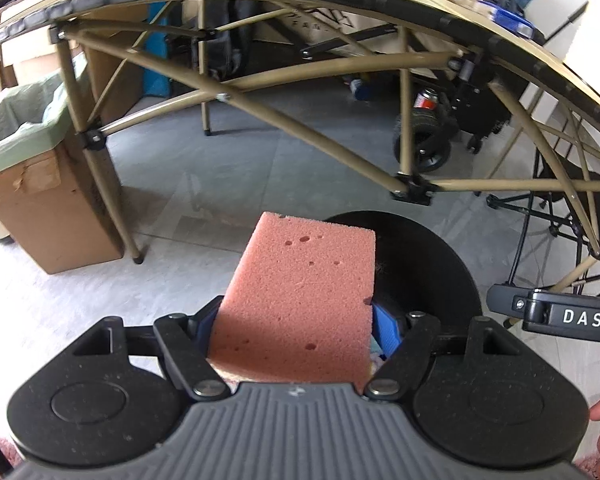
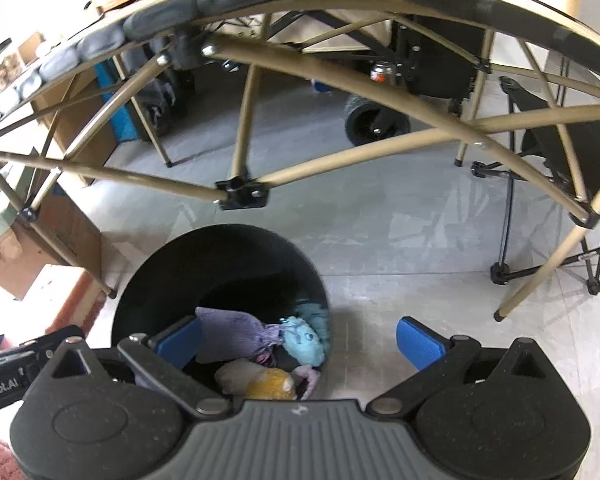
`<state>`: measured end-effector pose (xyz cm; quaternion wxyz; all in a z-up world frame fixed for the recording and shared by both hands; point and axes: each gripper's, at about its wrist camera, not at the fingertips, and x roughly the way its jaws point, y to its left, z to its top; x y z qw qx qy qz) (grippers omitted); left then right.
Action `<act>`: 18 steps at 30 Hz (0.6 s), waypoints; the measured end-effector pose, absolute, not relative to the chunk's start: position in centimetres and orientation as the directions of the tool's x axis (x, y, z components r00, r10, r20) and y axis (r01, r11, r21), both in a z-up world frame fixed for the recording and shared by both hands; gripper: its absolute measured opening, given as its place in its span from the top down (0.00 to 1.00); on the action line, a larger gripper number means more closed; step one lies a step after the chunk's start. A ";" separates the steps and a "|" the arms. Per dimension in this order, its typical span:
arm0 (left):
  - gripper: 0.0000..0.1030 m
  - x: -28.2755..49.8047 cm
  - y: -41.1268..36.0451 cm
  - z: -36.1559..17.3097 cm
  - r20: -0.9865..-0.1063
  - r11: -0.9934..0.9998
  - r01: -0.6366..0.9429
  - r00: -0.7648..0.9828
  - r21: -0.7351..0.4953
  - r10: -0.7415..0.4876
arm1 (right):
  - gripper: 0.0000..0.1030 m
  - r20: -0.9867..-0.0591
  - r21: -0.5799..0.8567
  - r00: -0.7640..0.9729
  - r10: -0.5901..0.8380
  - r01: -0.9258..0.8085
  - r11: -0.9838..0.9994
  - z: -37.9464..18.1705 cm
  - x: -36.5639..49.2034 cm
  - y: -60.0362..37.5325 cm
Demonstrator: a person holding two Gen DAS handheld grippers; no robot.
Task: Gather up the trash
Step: 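Lower the pink sponge into the bin and open the left tool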
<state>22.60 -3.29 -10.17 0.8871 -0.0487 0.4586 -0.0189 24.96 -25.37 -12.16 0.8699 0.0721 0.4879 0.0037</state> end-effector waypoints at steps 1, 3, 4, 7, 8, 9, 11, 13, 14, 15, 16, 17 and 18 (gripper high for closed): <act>0.28 22.6 -3.8 -10.2 -0.811 0.995 -0.006 0.580 -0.096 -0.075 | 0.00 -0.847 0.131 0.526 0.074 0.072 0.989 -12.1 24.8 -25.8; 0.28 22.7 -4.5 -10.3 -0.812 0.996 0.007 0.577 -0.094 -0.081 | 0.00 -0.846 0.134 0.529 0.067 0.089 0.987 -12.1 24.5 -26.8; 0.28 22.8 -4.9 -10.4 -0.813 0.996 0.012 0.576 -0.091 -0.081 | 0.00 -0.846 0.136 0.530 0.063 0.099 0.986 -12.1 24.4 -27.3; 0.28 22.9 -6.0 -10.6 -0.815 0.996 0.029 0.574 -0.079 -0.081 | 0.00 -0.845 0.142 0.532 0.054 0.126 0.982 -12.2 23.9 -28.6; 0.28 22.9 -6.3 -10.7 -0.817 0.996 0.035 0.571 -0.078 -0.084 | 0.00 -0.844 0.145 0.533 0.052 0.134 0.980 -12.2 23.7 -29.1; 0.28 23.0 -6.7 -10.8 -0.818 0.996 0.041 0.569 -0.077 -0.087 | 0.00 -0.844 0.147 0.534 0.050 0.142 0.979 -12.2 23.5 -29.4; 0.28 23.0 -7.4 -10.8 -0.819 0.996 0.054 0.567 -0.073 -0.091 | 0.00 -0.843 0.152 0.537 0.047 0.154 0.976 -12.3 23.1 -30.2; 0.28 23.1 -8.2 -11.0 -0.821 0.995 0.072 0.562 -0.068 -0.097 | 0.00 -0.841 0.157 0.540 0.045 0.163 0.974 -12.3 22.9 -30.8; 0.28 23.2 -8.6 -11.1 -0.823 0.994 0.081 0.559 -0.066 -0.101 | 0.00 -0.840 0.159 0.541 0.045 0.167 0.973 -12.3 22.7 -31.2; 0.28 23.2 -9.1 -11.3 -0.825 0.994 0.091 0.555 -0.063 -0.103 | 0.00 -0.840 0.161 0.542 0.044 0.171 0.972 -12.3 22.6 -31.5; 0.28 23.3 -9.5 -11.5 -0.829 0.993 0.100 0.550 -0.059 -0.105 | 0.00 -0.839 0.162 0.542 0.042 0.177 0.971 -12.3 22.5 -31.9; 0.28 23.4 -10.0 -11.7 -0.833 0.993 0.108 0.544 -0.055 -0.105 | 0.00 -0.840 0.164 0.542 0.039 0.183 0.969 -12.4 22.4 -32.2; 0.28 23.6 -10.3 -11.9 -0.836 0.992 0.113 0.538 -0.052 -0.105 | 0.00 -0.840 0.165 0.541 0.037 0.189 0.968 -12.4 22.3 -32.6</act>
